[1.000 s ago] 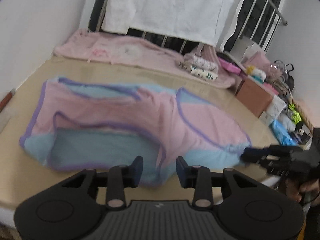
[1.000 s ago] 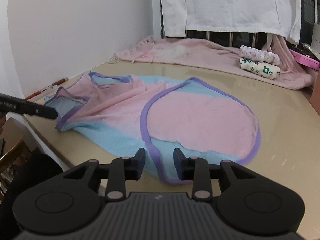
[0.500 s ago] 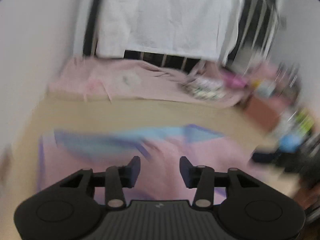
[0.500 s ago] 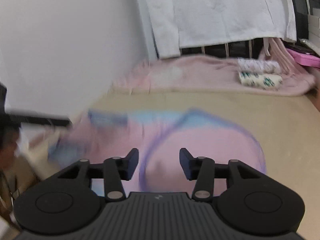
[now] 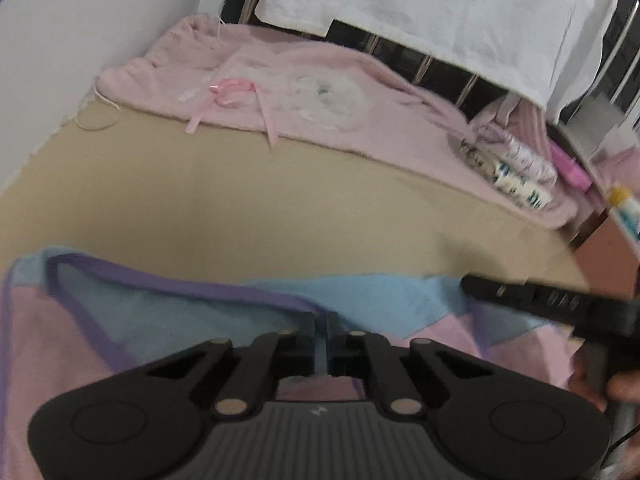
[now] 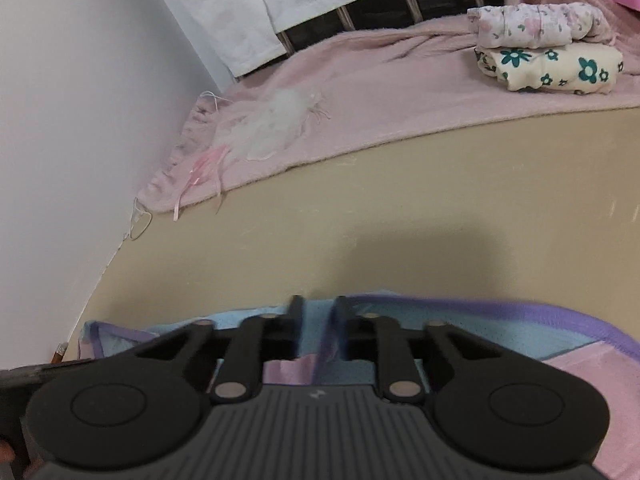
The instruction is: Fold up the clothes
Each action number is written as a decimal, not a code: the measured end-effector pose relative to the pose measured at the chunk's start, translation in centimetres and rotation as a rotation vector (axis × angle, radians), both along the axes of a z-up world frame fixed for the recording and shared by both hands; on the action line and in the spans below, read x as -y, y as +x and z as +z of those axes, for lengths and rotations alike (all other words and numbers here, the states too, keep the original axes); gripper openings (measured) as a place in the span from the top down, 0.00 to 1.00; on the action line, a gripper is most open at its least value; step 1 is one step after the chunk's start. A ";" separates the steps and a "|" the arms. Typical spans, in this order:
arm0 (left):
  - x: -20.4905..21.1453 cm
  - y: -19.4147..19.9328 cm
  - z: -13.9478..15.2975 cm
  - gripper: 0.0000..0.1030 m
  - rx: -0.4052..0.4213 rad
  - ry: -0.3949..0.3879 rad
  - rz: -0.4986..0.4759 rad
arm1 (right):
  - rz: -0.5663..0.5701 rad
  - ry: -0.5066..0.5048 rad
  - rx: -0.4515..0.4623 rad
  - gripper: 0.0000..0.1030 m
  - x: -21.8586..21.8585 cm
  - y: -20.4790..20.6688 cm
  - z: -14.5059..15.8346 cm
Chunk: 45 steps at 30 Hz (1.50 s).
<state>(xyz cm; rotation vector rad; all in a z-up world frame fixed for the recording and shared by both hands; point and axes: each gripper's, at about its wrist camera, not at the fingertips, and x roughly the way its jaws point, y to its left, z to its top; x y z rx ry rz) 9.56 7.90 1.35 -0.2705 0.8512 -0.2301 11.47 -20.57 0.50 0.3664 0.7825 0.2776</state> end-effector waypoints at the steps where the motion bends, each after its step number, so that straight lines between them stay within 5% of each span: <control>1: -0.1 0.2 -0.3 1.00 0.012 -0.004 0.012 | -0.003 0.004 0.022 0.93 0.2 -0.1 -0.4; 7: -3.7 -0.5 -0.6 1.00 0.182 -0.151 0.247 | -0.004 0.016 0.107 0.94 0.3 -0.8 -1.2; 9: -3.9 -0.3 -0.4 0.97 0.147 -0.135 0.273 | -0.005 0.002 0.120 0.94 0.2 -1.0 -1.2; 13: -2.4 -0.9 0.4 0.84 0.051 -0.141 0.120 | -0.012 0.000 0.135 0.90 0.2 -1.2 -1.0; 15: -0.5 -1.0 0.6 0.73 0.035 -0.064 0.088 | -0.015 0.022 0.130 0.81 0.4 -1.1 -1.1; 19: 2.3 -0.6 0.4 0.76 0.064 0.111 0.107 | -0.008 0.045 0.134 0.71 0.5 -1.2 -1.2; 20: 2.5 -0.5 0.3 0.89 0.064 0.105 0.090 | -0.006 0.038 0.138 0.71 0.4 -1.3 -1.2; 21: 2.7 -0.5 0.2 0.99 0.064 0.098 0.074 | 0.002 0.031 0.141 0.71 0.3 -1.4 -1.1; 23: 2.8 -0.6 0.1 1.00 0.082 0.094 0.074 | 0.011 0.011 0.165 0.71 0.0 -1.7 -0.9; 29: 0.1 -0.8 0.6 1.00 0.160 -0.002 0.200 | 0.043 -0.012 0.181 0.77 -0.6 -2.2 -0.6; 35: -1.5 -0.7 0.2 0.91 0.125 0.041 0.253 | 0.019 -0.002 0.157 0.77 -0.1 -2.0 -0.8; 40: -0.5 -2.9 0.6 0.80 0.096 0.004 0.089 | 0.072 -0.029 0.147 0.79 -0.8 -1.7 -0.8; 42: 1.0 -3.1 0.4 0.76 0.077 0.057 0.047 | 0.076 -0.084 0.150 0.96 -1.6 -1.6 -0.7; 43: 1.7 -3.0 0.3 0.76 0.084 0.096 0.042 | 0.078 -0.116 0.155 0.96 -2.0 -1.6 -0.6; 44: 2.1 -2.9 0.3 0.77 0.092 0.124 0.040 | 0.073 -0.136 0.160 0.97 -2.3 -1.7 -0.4; 45: 2.4 -2.6 0.3 0.93 0.090 0.148 0.037 | 0.060 -0.141 0.163 0.97 -2.3 -1.8 -0.2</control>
